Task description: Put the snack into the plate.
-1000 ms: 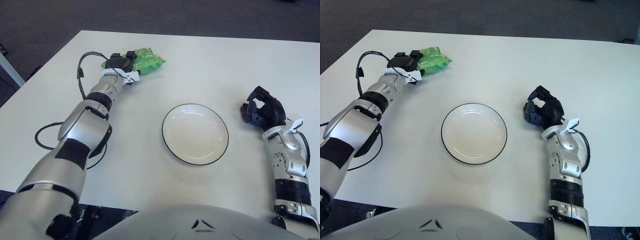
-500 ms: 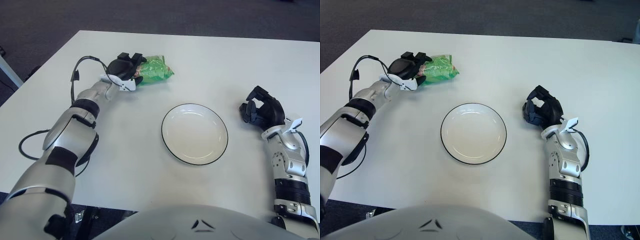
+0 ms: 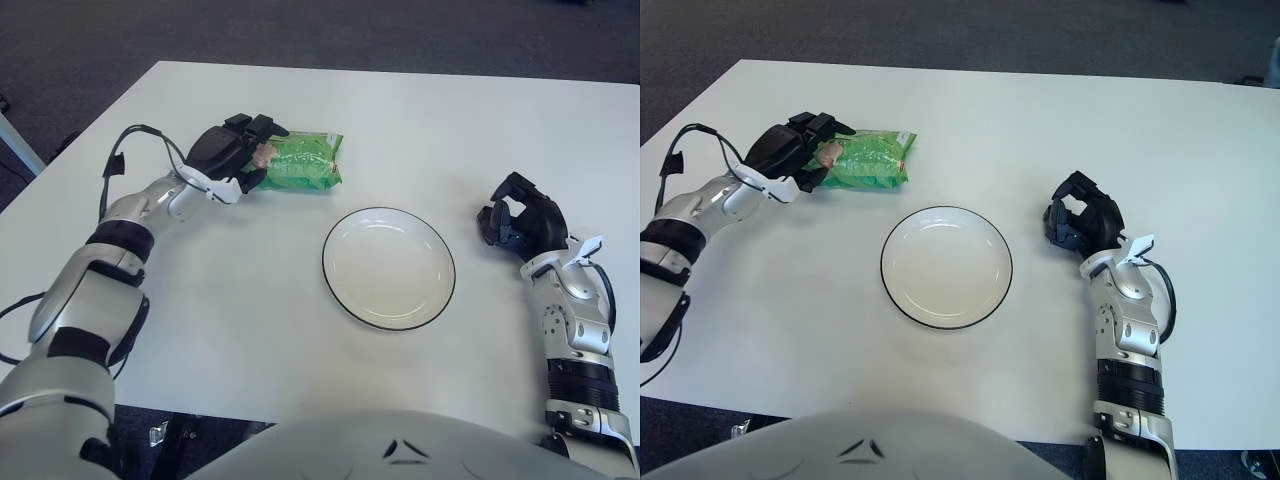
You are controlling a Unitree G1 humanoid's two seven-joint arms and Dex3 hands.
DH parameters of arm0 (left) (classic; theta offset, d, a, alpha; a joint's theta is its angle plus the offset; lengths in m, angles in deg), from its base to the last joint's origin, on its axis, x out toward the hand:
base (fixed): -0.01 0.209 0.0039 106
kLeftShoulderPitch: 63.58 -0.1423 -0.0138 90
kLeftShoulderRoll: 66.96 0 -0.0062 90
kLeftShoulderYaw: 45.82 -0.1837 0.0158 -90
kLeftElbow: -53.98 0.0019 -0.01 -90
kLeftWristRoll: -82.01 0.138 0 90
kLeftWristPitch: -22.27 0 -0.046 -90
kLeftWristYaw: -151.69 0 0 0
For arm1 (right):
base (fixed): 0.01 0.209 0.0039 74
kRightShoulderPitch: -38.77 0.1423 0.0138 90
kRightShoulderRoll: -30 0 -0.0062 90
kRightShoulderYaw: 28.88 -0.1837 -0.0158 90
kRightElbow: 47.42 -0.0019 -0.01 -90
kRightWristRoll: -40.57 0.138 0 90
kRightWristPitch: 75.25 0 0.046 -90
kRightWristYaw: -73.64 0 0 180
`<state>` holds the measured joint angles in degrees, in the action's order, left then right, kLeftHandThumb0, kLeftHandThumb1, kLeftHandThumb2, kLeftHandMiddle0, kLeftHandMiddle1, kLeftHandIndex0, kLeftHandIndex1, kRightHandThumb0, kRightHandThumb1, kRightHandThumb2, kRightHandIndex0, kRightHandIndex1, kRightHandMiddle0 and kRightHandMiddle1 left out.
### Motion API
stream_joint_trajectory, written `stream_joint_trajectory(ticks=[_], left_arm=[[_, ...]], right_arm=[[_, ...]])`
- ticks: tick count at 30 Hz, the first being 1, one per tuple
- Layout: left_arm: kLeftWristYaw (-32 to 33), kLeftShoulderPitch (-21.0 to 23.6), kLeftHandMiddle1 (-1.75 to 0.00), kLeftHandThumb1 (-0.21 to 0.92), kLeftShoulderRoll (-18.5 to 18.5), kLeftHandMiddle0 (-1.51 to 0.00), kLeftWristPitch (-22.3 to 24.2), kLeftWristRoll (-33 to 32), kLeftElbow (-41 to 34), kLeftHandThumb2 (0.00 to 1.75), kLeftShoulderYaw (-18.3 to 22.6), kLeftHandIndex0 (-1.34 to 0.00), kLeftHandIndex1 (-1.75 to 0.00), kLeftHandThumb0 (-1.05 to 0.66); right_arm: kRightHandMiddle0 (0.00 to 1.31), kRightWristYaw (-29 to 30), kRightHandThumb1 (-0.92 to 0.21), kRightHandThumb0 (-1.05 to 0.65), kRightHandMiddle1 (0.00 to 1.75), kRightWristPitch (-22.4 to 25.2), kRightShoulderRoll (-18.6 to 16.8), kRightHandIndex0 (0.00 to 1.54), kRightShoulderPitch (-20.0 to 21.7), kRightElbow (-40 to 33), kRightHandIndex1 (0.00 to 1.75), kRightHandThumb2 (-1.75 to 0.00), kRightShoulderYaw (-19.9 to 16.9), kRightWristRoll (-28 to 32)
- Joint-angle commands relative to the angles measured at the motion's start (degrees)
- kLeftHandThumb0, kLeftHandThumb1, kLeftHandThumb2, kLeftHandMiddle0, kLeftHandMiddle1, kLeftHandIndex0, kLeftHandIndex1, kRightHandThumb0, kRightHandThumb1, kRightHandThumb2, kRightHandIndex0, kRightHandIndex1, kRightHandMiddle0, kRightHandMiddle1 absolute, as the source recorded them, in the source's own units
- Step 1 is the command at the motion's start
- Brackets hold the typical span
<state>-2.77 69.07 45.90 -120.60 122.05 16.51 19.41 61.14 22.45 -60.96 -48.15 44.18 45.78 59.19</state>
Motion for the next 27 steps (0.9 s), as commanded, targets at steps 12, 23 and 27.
stream_joint_trajectory(ticks=[12, 23, 27], left_arm=[[-3.08, -5.17, -0.88, 0.92, 3.36, -0.51, 0.15, 0.39, -10.4, 1.21, 5.28, -0.28, -1.2, -0.92], [-3.79, -4.84, -0.81, 0.92, 2.05, -0.43, 2.97, 1.96, -12.17, 1.19, 5.17, -0.21, -1.16, -0.93], [-4.15, -5.21, -0.73, 0.92, 1.56, -0.37, 4.85, 2.06, -13.73, 1.16, 5.55, -0.13, -1.15, -0.92]], right_arm=[[0.58, 0.56, -0.36, -0.47, 1.75, 4.5, -1.15, 1.26, -2.69, 3.11, 1.75, -1.26, 1.39, -0.84], [0.58, 0.12, -0.36, -0.47, 1.75, 4.52, -0.91, 1.26, -2.69, 3.67, 1.75, -1.26, 1.2, -0.57], [0.58, 0.04, -0.36, -0.47, 1.75, 4.46, -0.93, 1.26, -2.65, 3.73, 1.75, -1.26, 1.18, -0.61]])
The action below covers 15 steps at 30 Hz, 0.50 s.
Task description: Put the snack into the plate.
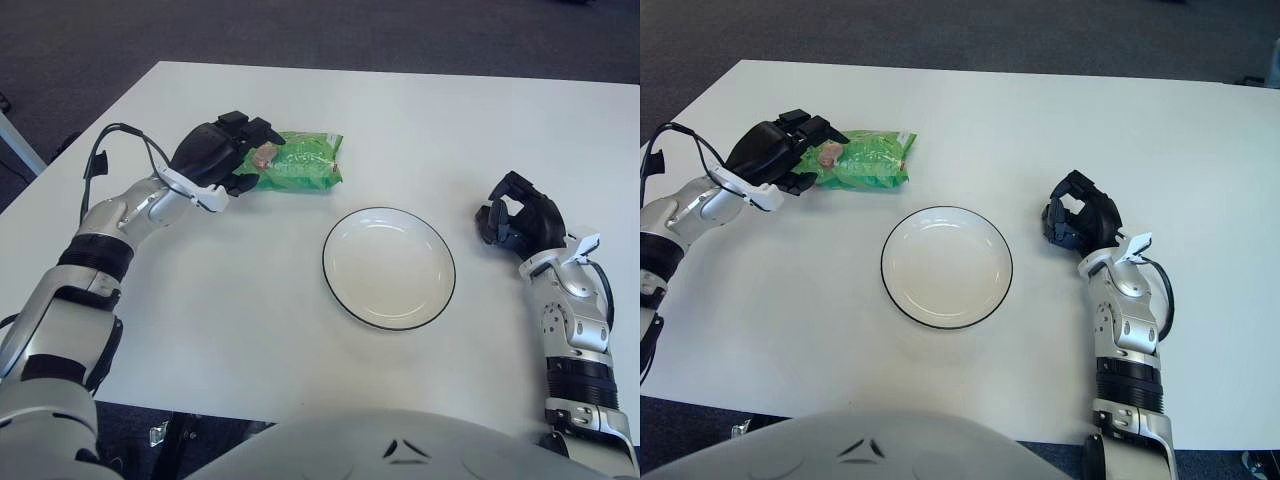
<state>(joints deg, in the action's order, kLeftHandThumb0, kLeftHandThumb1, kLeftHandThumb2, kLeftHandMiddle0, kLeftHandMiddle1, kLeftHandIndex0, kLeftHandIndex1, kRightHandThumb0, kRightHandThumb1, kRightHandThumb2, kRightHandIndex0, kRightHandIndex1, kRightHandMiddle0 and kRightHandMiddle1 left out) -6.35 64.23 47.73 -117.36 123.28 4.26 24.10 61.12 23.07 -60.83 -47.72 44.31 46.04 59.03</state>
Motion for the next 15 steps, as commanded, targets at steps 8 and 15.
stream_joint_trajectory(ticks=[8, 15], left_arm=[[2.98, -2.59, -0.53, 0.92, -2.88, -0.23, 9.34, 3.84, -7.34, 0.9, 1.88, -0.01, -1.01, -0.88], [1.32, -3.23, -0.25, 0.92, -6.31, -0.17, 17.91, 5.6, -10.92, 0.68, 1.6, 0.0, -0.78, -0.87]], right_arm=[[0.58, -0.29, -0.36, -0.47, 1.75, 4.01, -0.94, 1.26, -3.12, 3.66, 1.75, -1.25, 0.89, -0.35], [0.58, -0.27, -0.37, -0.46, 1.75, 3.77, -0.75, 1.25, -3.18, 3.67, 1.75, -1.25, 1.03, -0.76]])
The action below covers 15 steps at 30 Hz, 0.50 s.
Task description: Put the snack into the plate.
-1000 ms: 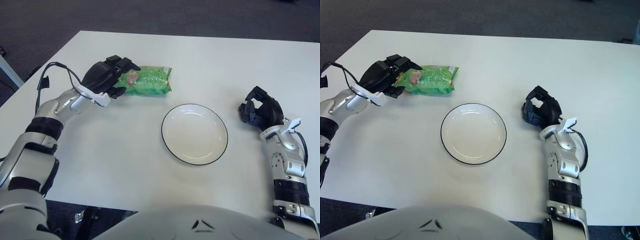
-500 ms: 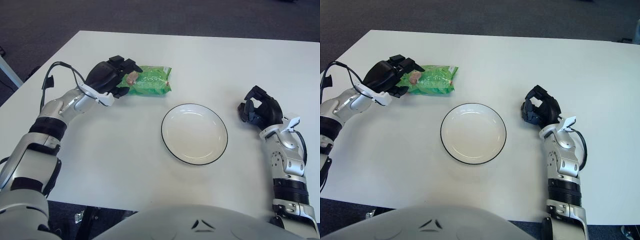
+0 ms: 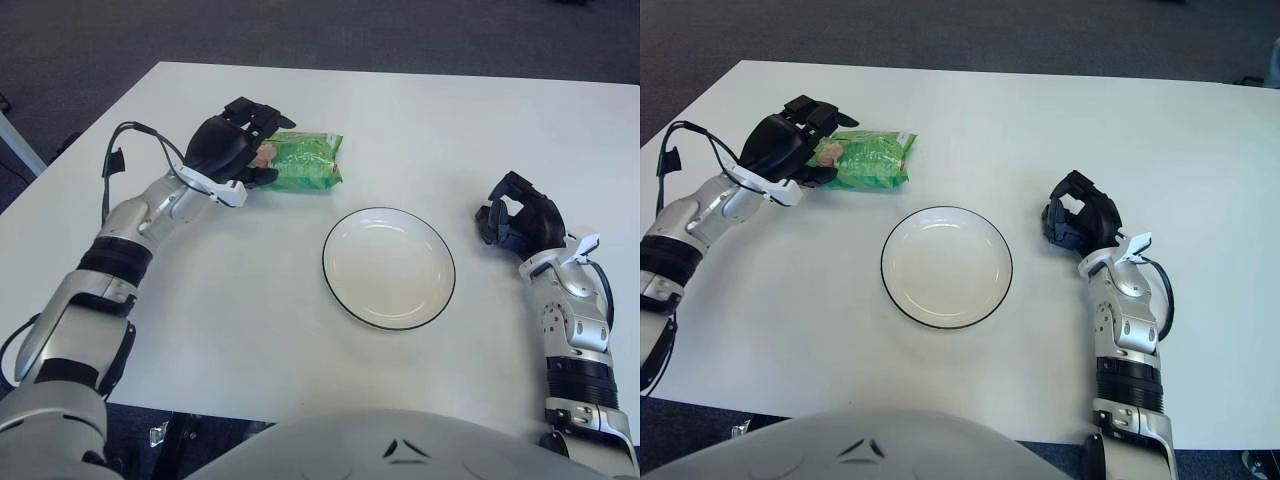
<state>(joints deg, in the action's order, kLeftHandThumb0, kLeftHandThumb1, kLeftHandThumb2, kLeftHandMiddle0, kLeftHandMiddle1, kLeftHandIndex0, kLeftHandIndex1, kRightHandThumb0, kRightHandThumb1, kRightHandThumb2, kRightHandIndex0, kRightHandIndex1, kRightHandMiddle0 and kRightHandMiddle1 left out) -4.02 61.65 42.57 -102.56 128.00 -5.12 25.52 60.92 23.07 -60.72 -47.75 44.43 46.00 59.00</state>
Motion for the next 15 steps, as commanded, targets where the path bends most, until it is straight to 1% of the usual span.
stream_joint_trajectory(ticks=[1, 4, 8, 11, 15], left_arm=[[-1.6, -0.72, -0.23, 0.92, -1.36, -0.16, 3.98, 0.91, -1.99, 0.66, 0.12, 0.0, -0.76, -0.88], [-2.51, -0.96, -0.19, 0.92, -1.59, -0.14, 5.36, 0.89, -2.91, 0.62, 0.05, 0.0, -0.72, -0.89], [-7.7, -0.19, -0.14, 0.92, -3.04, -0.1, 11.35, 2.64, -5.18, 0.56, -1.2, 0.0, -0.65, -0.91], [-9.78, 0.67, -0.11, 0.92, -3.79, -0.08, 14.36, 4.41, -5.69, 0.52, -2.2, 0.0, -0.6, -0.92], [-11.02, 1.06, -0.09, 0.92, -4.23, -0.06, 16.53, 5.54, -6.22, 0.5, -2.88, 0.0, -0.57, -0.93]], right_arm=[[0.58, -0.07, -0.37, -0.46, 1.75, 3.76, -0.84, 1.25, -3.15, 3.54, 1.75, -1.25, 1.07, -0.73], [0.58, -0.05, -0.37, -0.46, 1.75, 3.77, -0.83, 1.25, -3.15, 3.53, 1.75, -1.25, 1.08, -0.73], [0.58, -0.04, -0.37, -0.46, 1.75, 4.01, -0.89, 1.26, -3.15, 3.43, 1.75, -1.25, 1.0, -0.48], [0.57, 0.09, -0.37, -0.46, 1.75, 4.06, -0.95, 1.25, -3.07, 3.51, 1.75, -1.25, 1.02, -0.52], [0.57, 0.13, -0.37, -0.46, 1.75, 4.16, -0.97, 1.25, -3.04, 3.53, 1.75, -1.25, 1.01, -0.47]])
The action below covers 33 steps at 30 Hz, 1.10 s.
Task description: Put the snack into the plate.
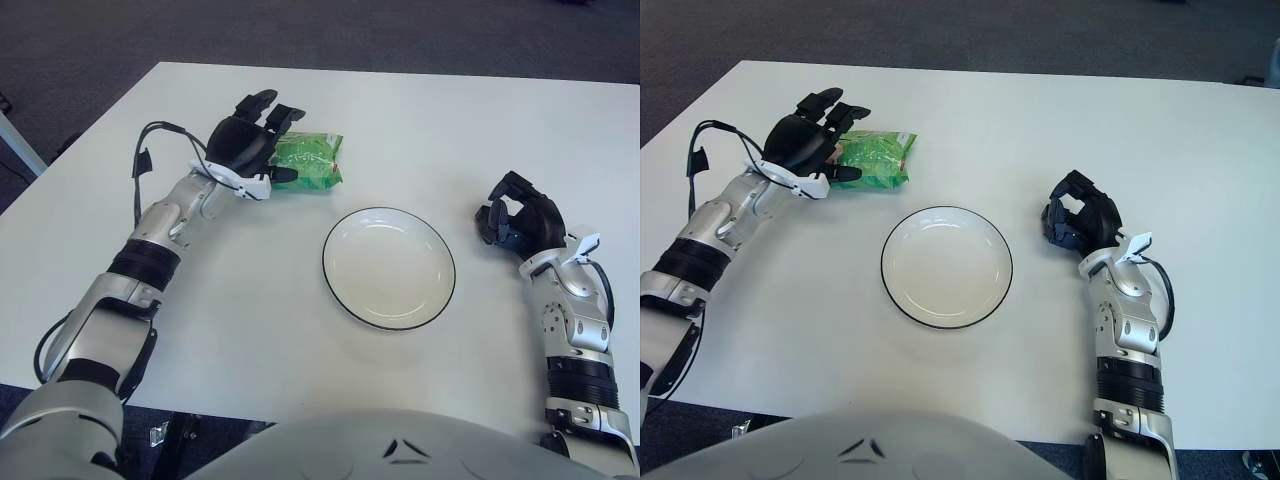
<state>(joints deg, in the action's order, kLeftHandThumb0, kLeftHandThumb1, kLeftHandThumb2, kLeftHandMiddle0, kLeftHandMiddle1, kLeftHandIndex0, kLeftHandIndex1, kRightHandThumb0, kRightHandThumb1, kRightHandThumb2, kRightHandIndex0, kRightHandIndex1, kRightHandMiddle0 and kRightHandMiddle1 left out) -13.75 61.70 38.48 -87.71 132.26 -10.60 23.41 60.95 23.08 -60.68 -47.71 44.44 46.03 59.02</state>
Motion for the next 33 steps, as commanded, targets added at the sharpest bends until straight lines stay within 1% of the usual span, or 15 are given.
stream_joint_trajectory(ticks=[1, 8, 11, 15, 20, 23, 28, 31, 33], left_arm=[[-1.75, 1.23, -0.08, 0.92, -0.37, -0.06, 2.33, 1.66, -0.77, 0.5, -1.04, 0.0, -0.56, -0.94], [-3.66, 2.55, -0.05, 0.92, -1.75, -0.04, 6.16, 3.67, -0.69, 0.59, -2.4, 0.0, -0.49, -0.98], [-3.51, 4.87, -0.04, 0.92, -3.89, -0.04, 8.9, 5.52, 2.29, 0.63, -4.02, 0.0, -0.46, -1.0], [-2.66, 7.84, -0.03, 0.92, -6.44, -0.03, 11.05, 7.15, 7.08, 0.66, -6.05, 0.0, -0.45, -1.02], [-3.58, 10.04, -0.02, 0.92, -7.32, -0.02, 11.43, 7.68, 10.76, 0.67, -7.96, 0.0, -0.46, -1.04], [-4.28, 10.66, -0.01, 0.92, -7.23, -0.01, 11.43, 7.63, 11.55, 0.68, -8.79, 0.0, -0.45, -1.05], [-6.99, 11.94, 0.0, 0.92, -7.7, 0.0, 12.0, 7.91, 13.89, 0.73, -10.82, 0.0, -0.33, -1.05], [-7.38, 12.8, 0.0, 0.92, -8.3, 0.0, 12.48, 7.98, 16.01, 0.74, -11.77, 0.0, -0.27, -1.05], [-6.19, 14.29, 0.0, 0.92, -9.76, 0.0, 12.83, 8.14, 20.57, 0.75, -12.77, 0.0, -0.24, -1.05]], right_arm=[[0.57, 0.05, -0.37, -0.46, 1.75, 4.18, -1.01, 1.25, -3.07, 3.54, 1.75, -1.25, 0.98, -0.45], [0.57, -0.15, -0.37, -0.46, 1.75, 4.14, -0.91, 1.25, -3.19, 3.34, 1.75, -1.25, 1.05, -0.45], [0.57, -0.3, -0.37, -0.46, 1.75, 3.82, -0.96, 1.26, -3.21, 3.48, 1.75, -1.25, 0.99, -0.38], [0.57, -0.36, -0.37, -0.46, 1.75, 3.67, -1.3, 1.26, -3.31, 3.36, 1.75, -1.24, 0.85, -0.05], [0.57, -0.26, -0.38, -0.46, 1.75, 3.59, -1.5, 1.25, -3.46, 3.08, 1.75, -1.24, 0.92, -0.16], [0.57, -0.04, -0.38, -0.46, 1.75, 3.73, -1.5, 1.25, -3.51, 2.91, 1.75, -1.24, 0.98, -0.33], [0.57, 0.34, -0.38, -0.46, 1.75, 4.14, -1.55, 1.25, -3.59, 2.56, 1.75, -1.24, 0.99, -0.33], [0.57, 0.43, -0.38, -0.46, 1.75, 4.2, -1.57, 1.25, -3.66, 2.28, 1.75, -1.24, 1.03, -0.27], [0.57, 0.46, -0.38, -0.46, 1.75, 4.14, -1.55, 1.25, -3.73, 2.13, 1.75, -1.24, 1.11, -0.31]])
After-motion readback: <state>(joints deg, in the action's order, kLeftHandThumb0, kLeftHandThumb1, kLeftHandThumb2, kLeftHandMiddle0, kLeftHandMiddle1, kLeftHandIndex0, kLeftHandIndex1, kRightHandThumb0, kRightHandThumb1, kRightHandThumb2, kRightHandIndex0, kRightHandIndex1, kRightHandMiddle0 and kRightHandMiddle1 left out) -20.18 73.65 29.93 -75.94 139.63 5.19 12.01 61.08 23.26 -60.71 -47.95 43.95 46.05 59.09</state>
